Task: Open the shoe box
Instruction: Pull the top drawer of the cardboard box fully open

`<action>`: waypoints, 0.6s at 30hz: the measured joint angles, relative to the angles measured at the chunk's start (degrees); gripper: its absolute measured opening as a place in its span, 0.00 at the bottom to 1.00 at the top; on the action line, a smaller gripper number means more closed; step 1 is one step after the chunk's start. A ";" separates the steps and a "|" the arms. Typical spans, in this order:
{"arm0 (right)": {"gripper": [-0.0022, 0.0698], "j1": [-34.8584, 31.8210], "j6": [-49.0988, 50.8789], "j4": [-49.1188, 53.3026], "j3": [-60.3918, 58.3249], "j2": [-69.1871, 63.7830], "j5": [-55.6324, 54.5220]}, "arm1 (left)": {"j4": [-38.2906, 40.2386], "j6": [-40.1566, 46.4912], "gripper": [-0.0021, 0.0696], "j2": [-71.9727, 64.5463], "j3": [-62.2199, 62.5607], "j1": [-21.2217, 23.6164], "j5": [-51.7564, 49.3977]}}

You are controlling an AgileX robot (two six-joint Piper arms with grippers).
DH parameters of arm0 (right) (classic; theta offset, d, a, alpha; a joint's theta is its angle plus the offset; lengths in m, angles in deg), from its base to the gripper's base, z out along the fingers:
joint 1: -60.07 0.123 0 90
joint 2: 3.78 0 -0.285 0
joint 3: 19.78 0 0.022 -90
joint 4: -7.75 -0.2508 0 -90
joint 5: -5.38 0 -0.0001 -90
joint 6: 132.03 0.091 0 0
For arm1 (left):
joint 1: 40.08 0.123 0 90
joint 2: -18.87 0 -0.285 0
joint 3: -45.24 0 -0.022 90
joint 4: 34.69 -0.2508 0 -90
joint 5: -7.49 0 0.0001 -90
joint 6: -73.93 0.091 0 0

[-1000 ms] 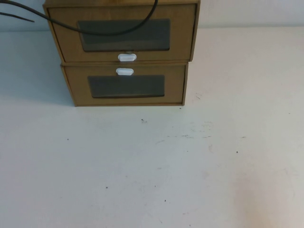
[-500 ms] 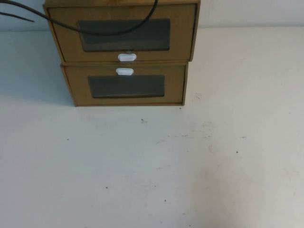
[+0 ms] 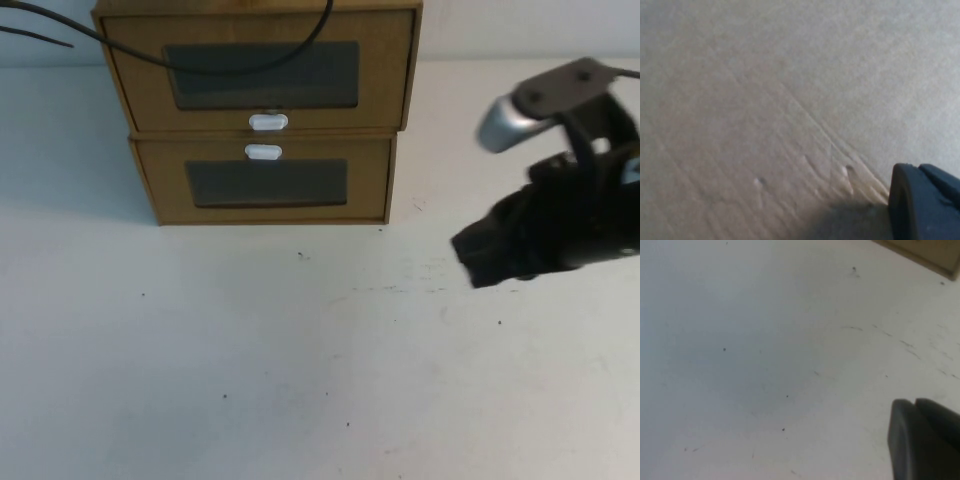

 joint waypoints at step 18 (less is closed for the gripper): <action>0.01 25.63 28.90 74.13 13.48 -23.57 -12.30 | 0.00 -1.70 0.02 0.00 0.00 0.00 0.10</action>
